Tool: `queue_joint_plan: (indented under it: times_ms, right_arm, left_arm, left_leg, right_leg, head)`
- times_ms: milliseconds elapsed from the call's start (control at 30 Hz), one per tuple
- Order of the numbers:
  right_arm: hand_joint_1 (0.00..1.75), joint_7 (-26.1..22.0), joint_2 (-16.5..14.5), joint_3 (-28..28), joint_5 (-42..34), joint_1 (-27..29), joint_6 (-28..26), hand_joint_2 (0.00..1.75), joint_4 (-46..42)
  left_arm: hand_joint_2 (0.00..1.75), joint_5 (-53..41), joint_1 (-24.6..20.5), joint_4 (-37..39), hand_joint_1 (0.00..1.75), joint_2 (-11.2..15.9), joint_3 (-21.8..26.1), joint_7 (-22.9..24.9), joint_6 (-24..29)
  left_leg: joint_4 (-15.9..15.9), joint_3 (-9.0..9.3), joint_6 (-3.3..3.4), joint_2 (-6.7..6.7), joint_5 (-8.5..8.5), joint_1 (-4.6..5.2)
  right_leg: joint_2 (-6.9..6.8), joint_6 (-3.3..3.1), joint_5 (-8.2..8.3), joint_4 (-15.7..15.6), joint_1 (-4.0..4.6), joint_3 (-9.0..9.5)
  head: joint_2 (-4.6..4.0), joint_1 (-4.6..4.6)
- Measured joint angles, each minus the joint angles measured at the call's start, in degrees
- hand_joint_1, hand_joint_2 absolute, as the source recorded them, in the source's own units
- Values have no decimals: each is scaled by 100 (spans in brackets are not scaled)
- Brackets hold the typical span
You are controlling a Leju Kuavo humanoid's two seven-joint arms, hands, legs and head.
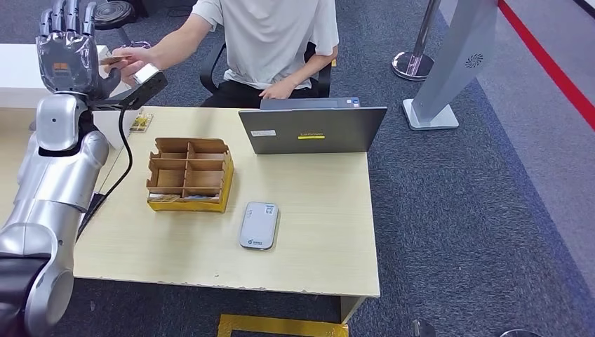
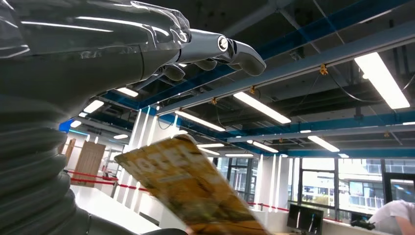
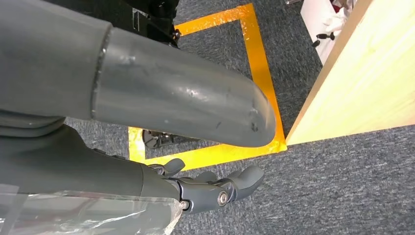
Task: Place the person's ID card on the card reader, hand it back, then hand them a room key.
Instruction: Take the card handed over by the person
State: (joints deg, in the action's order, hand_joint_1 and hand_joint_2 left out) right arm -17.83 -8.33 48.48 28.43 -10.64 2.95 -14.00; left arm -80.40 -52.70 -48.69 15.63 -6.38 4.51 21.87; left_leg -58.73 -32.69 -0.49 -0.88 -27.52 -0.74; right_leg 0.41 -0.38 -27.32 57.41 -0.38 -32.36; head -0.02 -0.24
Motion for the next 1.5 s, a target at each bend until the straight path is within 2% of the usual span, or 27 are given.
queue_joint_plan:
  times_ms: [333, 867, 1000, 1500]
  right_arm:
    - [0, 36, 1, -37, -78, 42, -2, 0, 10]
    - [0, 37, 2, -41, -83, 75, -2, 0, 15]
    - [0, 37, 2, -41, -84, 75, -2, 0, 15]
    - [0, 32, 31, -128, -133, 78, -2, 0, 19]
  left_arm:
    - [175, 46, -267, 588, 0, 103, -250, 16, -24]
    - [175, 54, -280, 740, 0, 80, -361, 16, -28]
    - [175, 57, -280, 747, 175, 78, -362, 16, -31]
    - [175, 193, -168, 657, 175, 32, -491, -87, -225]
  left_leg:
    - [0, -9, 0, 8, 1, -3]
    - [0, -12, 0, 9, 1, -3]
    - [0, -12, 0, 9, 1, -3]
    - [0, -16, 0, 9, 1, -2]
  right_leg:
    - [-8, 1, -1, 0, 1, -6]
    - [-8, 1, -1, 0, 0, -8]
    - [-8, 0, -1, 0, 1, -9]
    - [-9, 1, -1, 0, 0, -12]
  head:
    - [0, 1]
    - [0, 0]
    - [0, 0]
    - [0, 0]
